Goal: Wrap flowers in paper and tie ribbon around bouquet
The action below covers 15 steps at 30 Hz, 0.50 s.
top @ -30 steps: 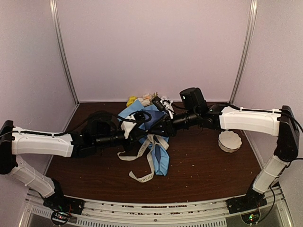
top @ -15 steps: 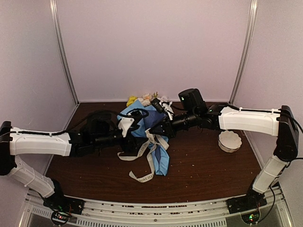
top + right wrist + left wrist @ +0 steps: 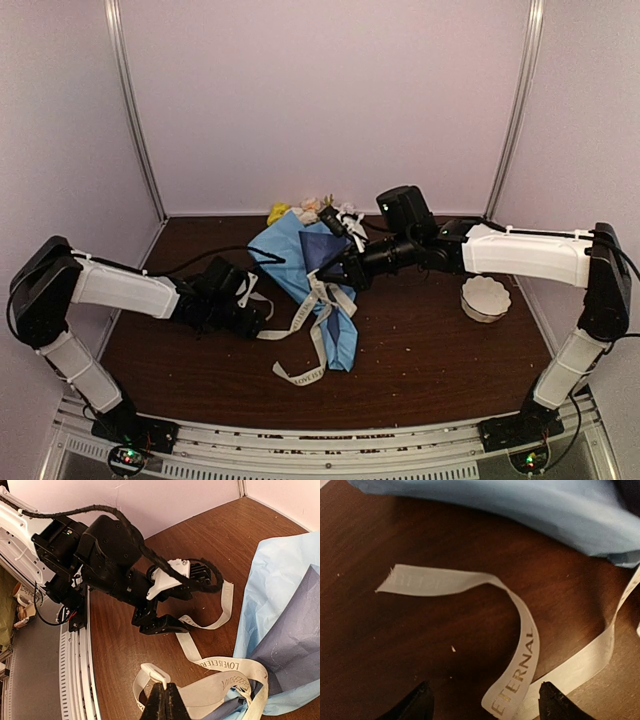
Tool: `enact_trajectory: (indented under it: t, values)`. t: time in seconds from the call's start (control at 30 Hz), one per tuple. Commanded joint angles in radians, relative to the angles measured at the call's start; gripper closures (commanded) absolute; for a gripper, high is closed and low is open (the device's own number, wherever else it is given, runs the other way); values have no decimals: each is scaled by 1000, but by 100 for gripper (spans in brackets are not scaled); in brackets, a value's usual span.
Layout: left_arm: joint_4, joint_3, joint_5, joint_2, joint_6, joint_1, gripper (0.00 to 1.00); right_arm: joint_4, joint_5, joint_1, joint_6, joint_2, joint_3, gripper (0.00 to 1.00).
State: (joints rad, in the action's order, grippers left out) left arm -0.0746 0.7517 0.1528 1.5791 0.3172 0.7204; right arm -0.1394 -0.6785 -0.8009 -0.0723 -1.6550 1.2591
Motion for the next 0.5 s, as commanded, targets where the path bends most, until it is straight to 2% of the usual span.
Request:
enact_trajectory:
  t: [0.0,0.1,0.13,0.2,0.23,0.37,0.47]
  values:
    - [-18,-2,34,28,48,4,30,-15,10,3,13,16,32,100]
    - [-21,1,34,46,34,4,52,-12,8,3,10,23,29,100]
    - [-17,-2,24,47,28,4,62,-11,11,3,11,23,29,100]
    - [4,-14,-3,40,11,4,93,-12,23,3,11,24,30,100]
    - [16,-24,-13,25,7,4,100,-14,28,3,11,24,30,100]
    - [139,-115,-71,-166,-48,37,100,-12,50,9,-3,12,33,100]
    - [213,-153,-80,-361,-213,200,100,-16,79,19,-22,-12,51,100]
